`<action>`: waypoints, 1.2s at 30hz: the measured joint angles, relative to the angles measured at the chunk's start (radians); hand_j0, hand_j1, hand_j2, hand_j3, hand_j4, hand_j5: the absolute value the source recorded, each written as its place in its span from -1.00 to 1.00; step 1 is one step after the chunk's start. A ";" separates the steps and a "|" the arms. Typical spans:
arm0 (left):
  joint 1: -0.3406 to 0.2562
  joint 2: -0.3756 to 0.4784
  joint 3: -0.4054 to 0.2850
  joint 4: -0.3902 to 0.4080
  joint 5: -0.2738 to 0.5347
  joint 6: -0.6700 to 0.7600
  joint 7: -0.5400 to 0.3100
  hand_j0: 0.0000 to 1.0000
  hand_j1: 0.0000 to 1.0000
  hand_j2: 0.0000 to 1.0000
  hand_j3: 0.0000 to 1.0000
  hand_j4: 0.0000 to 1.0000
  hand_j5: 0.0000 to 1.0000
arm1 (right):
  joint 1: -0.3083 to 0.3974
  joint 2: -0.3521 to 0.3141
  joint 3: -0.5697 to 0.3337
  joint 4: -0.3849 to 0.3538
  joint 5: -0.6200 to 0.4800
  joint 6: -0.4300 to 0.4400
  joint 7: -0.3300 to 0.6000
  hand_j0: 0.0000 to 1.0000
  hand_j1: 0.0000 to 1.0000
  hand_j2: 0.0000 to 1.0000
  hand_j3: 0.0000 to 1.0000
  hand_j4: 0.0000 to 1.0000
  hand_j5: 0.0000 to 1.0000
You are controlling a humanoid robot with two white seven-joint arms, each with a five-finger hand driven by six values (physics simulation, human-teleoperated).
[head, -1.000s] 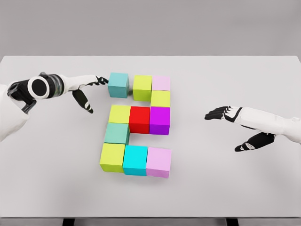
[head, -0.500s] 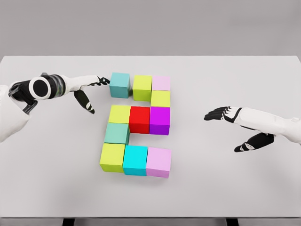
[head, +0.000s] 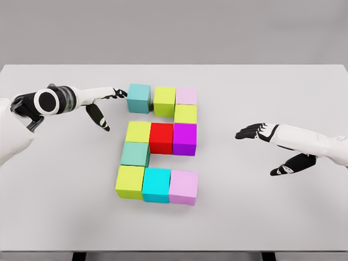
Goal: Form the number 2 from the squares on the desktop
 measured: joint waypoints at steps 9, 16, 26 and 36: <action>0.000 -0.003 0.000 -0.007 -0.003 0.000 0.000 0.99 0.99 0.99 0.99 0.99 0.99 | 0.000 0.000 0.000 0.001 0.000 0.000 0.000 1.00 1.00 1.00 1.00 1.00 1.00; 0.002 -0.012 -0.001 -0.010 -0.005 0.000 0.000 0.99 0.99 0.99 0.99 0.99 0.99 | -0.002 0.000 0.000 0.001 0.000 0.000 0.000 1.00 1.00 1.00 1.00 1.00 1.00; 0.002 -0.015 -0.001 -0.011 -0.005 0.000 0.000 0.99 0.99 0.99 0.99 0.99 0.99 | 0.000 -0.001 -0.001 0.001 0.000 0.000 0.000 1.00 1.00 1.00 1.00 1.00 1.00; 0.000 -0.009 0.005 -0.011 -0.004 -0.003 0.000 0.99 0.99 0.99 0.99 0.99 0.99 | 0.000 0.001 0.000 0.000 0.000 0.000 0.000 1.00 1.00 1.00 1.00 1.00 1.00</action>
